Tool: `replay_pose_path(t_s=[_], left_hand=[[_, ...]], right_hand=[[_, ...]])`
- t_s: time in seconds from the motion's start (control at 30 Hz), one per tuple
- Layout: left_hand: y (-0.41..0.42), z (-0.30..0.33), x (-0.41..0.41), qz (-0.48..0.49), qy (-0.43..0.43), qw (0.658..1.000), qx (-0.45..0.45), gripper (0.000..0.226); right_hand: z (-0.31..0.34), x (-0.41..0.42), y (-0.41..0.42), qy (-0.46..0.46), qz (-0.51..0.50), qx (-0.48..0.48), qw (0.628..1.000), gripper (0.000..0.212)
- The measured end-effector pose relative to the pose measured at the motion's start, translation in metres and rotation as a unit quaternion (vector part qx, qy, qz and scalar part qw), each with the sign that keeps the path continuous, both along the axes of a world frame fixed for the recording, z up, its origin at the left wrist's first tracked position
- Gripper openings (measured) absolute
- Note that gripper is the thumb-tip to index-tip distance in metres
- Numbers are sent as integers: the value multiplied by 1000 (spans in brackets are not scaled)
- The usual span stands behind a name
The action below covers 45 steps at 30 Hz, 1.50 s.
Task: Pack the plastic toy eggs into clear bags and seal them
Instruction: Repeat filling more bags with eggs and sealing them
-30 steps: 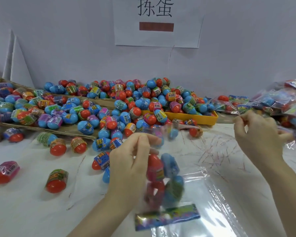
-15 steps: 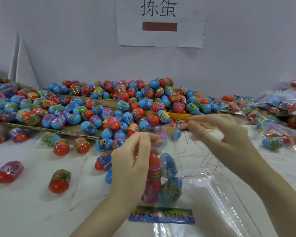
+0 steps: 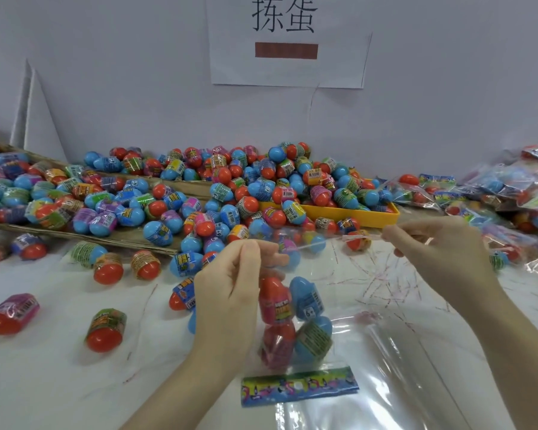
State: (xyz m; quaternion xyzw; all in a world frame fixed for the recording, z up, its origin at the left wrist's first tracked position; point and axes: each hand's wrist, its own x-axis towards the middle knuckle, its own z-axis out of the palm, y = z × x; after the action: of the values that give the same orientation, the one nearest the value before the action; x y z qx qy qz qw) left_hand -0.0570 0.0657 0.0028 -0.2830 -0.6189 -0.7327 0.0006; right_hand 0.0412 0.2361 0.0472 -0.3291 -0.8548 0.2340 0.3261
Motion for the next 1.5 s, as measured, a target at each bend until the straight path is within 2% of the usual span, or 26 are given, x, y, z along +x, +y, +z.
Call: replay_pose_path(t_s=[0.17,0.27,0.37,0.43,0.47,0.53,0.57,0.63,0.7,0.73,0.8,0.87,0.9,0.93,1.0,1.03,1.07,1.1,1.17,1.2,1.23,1.3,1.33,1.4,1.43,1.5], left_hand=[[-1,2,-5,16,-45,999,18,31],[-1,3,-8,22,-69,997,29,31],[0,3,-6,18,-52,998,6,31],[0,2,-6,14,-49,999,-3,31],[0,2,-6,12,-53,999,-4,31],[0,2,-7,9,-59,998,-2,31],[0,2,-7,9,-56,998,-4,31],[-1,2,-6,8,-49,999,-9,32],[-1,2,-6,7,-47,999,-12,32],[-1,2,-6,7,-45,999,-13,32],[0,1,-7,5,-46,999,-15,31],[0,1,-7,0,-48,999,-16,31],[0,1,-7,-1,-48,999,-18,31],[0,1,-6,-1,-49,999,-19,31],[-1,1,-6,-1,-47,999,-21,31],[-1,1,-7,-3,-47,999,-21,31],[-1,1,-6,-5,-47,999,-21,31],[0,2,-6,-7,-48,999,-22,31],[0,1,-6,-6,-48,999,-20,32],[-1,2,-6,-6,-50,999,-22,32],[-1,2,-5,-8,-50,998,-24,32],[0,1,-6,-8,-45,999,-27,31],[0,1,-6,-8,-45,999,-30,31],[0,1,-6,-10,-44,998,-33,31],[0,1,-6,-11,-43,998,-32,31],[0,1,-6,-11,-48,998,-34,31]], right_hand=[[-4,7,15,-38,-121,103,987,22],[-6,19,37,-36,-214,105,971,21],[-6,25,48,-107,-202,65,971,84],[-6,24,46,-148,-174,81,970,104],[-6,23,43,-143,-150,101,973,102],[-5,20,34,-37,-72,119,990,70],[-1,19,30,50,-28,74,996,50],[3,18,26,177,69,-58,980,47],[1,21,28,137,37,-13,990,21],[0,22,34,49,-29,46,997,25],[-11,23,46,-103,-122,118,980,91],[-10,18,41,-108,-143,114,977,111],[-10,19,42,-111,-132,105,979,109],[-12,23,49,-93,-30,37,995,101],[5,32,35,-21,107,18,994,67],[2,32,34,45,176,-85,980,64],[-5,28,36,8,197,-66,978,69],[-3,33,40,-88,136,14,987,71],[-9,29,46,-260,-46,59,963,60],[-13,22,47,-213,-106,72,968,58],[-14,21,49,-179,-66,70,979,68],[-3,21,47,-23,-26,-46,998,93],[-2,23,45,-6,-25,-31,999,89],[-7,25,48,-28,-43,10,999,50],[-10,26,49,-78,-79,96,989,46],[-12,23,49,-67,-56,116,989,68]])
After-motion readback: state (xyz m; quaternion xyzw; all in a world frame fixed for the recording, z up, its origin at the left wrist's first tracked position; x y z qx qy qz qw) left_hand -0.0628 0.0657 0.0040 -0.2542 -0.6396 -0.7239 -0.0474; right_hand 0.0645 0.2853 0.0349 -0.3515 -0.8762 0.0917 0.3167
